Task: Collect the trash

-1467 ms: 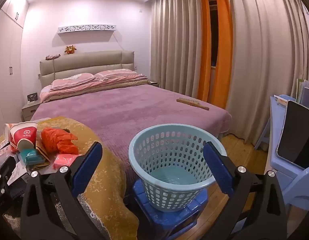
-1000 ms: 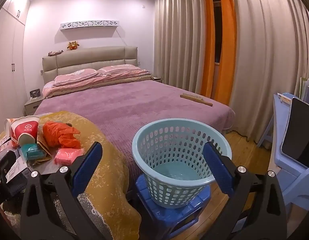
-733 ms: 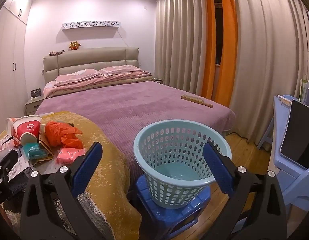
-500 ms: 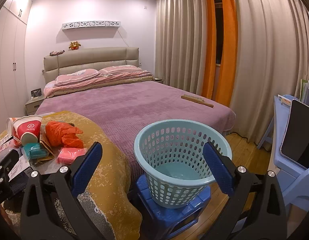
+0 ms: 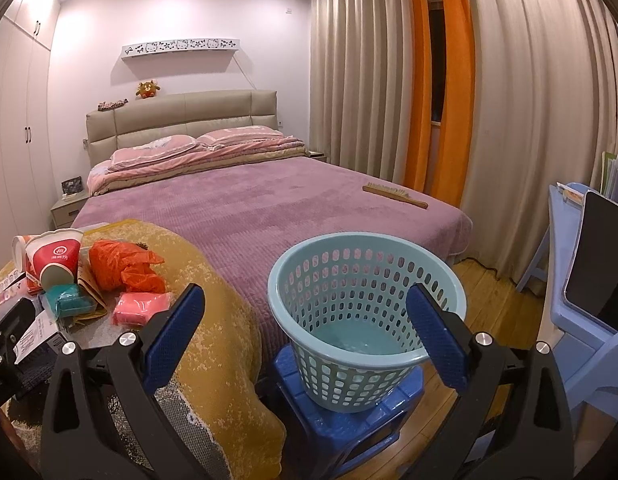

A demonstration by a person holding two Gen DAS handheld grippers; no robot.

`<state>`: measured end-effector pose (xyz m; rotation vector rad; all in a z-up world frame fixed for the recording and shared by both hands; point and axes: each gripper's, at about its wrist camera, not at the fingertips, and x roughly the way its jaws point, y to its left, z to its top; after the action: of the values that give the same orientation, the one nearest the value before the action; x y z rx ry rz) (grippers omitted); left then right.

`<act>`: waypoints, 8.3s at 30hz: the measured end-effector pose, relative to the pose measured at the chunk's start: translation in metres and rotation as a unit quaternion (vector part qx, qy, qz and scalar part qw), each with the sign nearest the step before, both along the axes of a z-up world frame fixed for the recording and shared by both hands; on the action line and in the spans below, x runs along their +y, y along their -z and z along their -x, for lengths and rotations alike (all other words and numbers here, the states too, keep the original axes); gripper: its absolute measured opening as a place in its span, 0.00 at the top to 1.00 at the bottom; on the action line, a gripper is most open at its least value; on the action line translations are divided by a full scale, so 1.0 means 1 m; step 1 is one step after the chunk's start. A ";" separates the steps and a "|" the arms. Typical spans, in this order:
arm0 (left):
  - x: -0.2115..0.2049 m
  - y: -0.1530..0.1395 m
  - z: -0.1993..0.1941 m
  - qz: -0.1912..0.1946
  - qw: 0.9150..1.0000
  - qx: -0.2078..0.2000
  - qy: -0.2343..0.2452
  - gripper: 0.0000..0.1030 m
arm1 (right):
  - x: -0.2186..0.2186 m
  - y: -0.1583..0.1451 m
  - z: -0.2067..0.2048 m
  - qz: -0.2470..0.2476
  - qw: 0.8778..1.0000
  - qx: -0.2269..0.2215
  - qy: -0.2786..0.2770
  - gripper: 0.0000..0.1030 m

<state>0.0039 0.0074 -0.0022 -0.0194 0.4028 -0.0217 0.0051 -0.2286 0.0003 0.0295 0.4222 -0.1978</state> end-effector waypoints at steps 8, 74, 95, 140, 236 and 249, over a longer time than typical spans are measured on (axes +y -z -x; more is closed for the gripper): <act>0.000 0.000 0.000 -0.001 1.000 -0.001 0.000 0.07 | 0.000 0.002 -0.001 -0.001 1.000 0.002 0.000 0.07; 0.077 0.040 -0.025 0.039 0.974 0.219 0.048 0.14 | 0.077 0.040 -0.138 -0.084 0.939 0.187 -0.277 0.19; 0.070 0.042 -0.009 0.051 0.965 0.246 0.078 0.14 | 0.103 0.055 -0.094 -0.072 0.906 0.230 -0.348 0.42; -0.048 -0.029 -0.015 0.046 0.971 0.138 0.190 0.51 | -0.035 0.005 -0.080 -0.060 0.972 0.137 -0.180 0.50; 0.172 0.010 -0.025 0.110 0.973 0.196 -0.045 0.25 | 0.128 0.034 -0.195 -0.062 0.938 0.190 -0.283 0.20; 0.135 0.014 -0.020 0.100 0.964 0.239 0.055 0.21 | 0.139 0.044 -0.192 -0.062 0.919 0.209 -0.327 0.57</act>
<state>0.0237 0.1423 -0.0163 -0.2052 0.8849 -0.1705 0.1969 -0.0898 -0.0440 -0.0326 0.8471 0.4956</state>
